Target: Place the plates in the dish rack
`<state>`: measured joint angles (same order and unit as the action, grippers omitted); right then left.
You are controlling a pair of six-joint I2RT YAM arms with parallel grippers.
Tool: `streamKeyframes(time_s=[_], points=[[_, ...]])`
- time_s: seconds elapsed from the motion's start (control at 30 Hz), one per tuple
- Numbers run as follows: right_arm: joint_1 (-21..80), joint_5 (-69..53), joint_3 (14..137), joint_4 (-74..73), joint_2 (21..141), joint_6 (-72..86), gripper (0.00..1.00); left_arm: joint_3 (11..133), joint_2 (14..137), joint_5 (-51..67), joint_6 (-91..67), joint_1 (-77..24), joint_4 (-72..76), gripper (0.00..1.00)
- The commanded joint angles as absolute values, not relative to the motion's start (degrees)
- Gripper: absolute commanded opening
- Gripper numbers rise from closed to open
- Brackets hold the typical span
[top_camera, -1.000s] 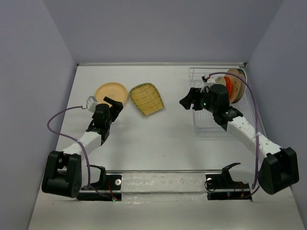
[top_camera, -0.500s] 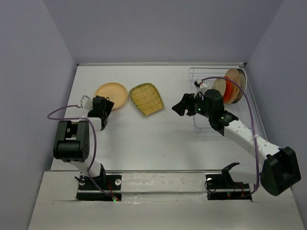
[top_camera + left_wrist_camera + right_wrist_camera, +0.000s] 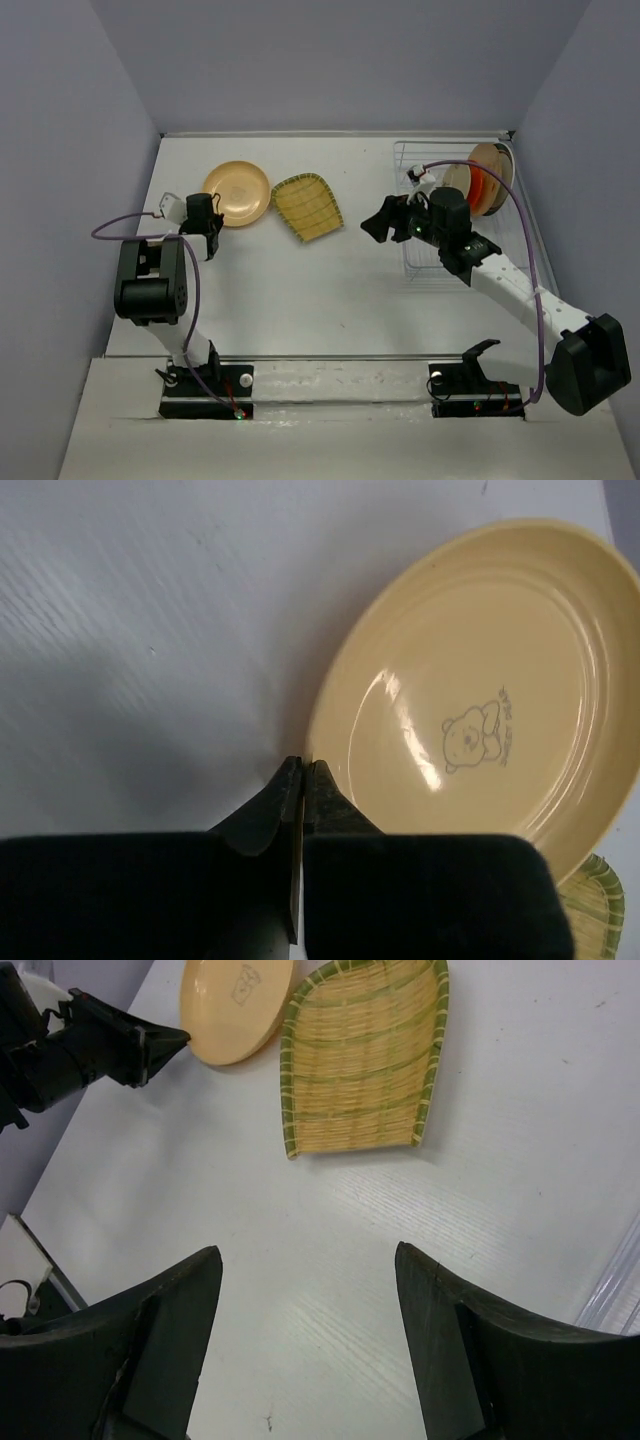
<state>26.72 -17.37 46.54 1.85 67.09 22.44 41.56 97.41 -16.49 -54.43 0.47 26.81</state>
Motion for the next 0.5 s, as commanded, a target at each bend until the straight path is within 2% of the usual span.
streamKeyframes(time_s=[0.0, 0.27, 0.47], points=[[27.16, -17.57, 49.74, 2.55, 67.32, 20.92, 0.76, 40.44, 91.68, -18.46, -52.82, 3.78, 27.95, 0.05], [30.05, -25.83, 56.84, 6.41, 74.70, 23.46, 0.86, 37.97, 69.74, -16.27, -51.68, 3.87, 30.15, 0.06], [31.82, -29.97, 63.71, 10.19, 81.38, 27.51, 0.89, 33.93, 57.58, -2.57, -54.67, 0.71, 31.11, 0.06]])
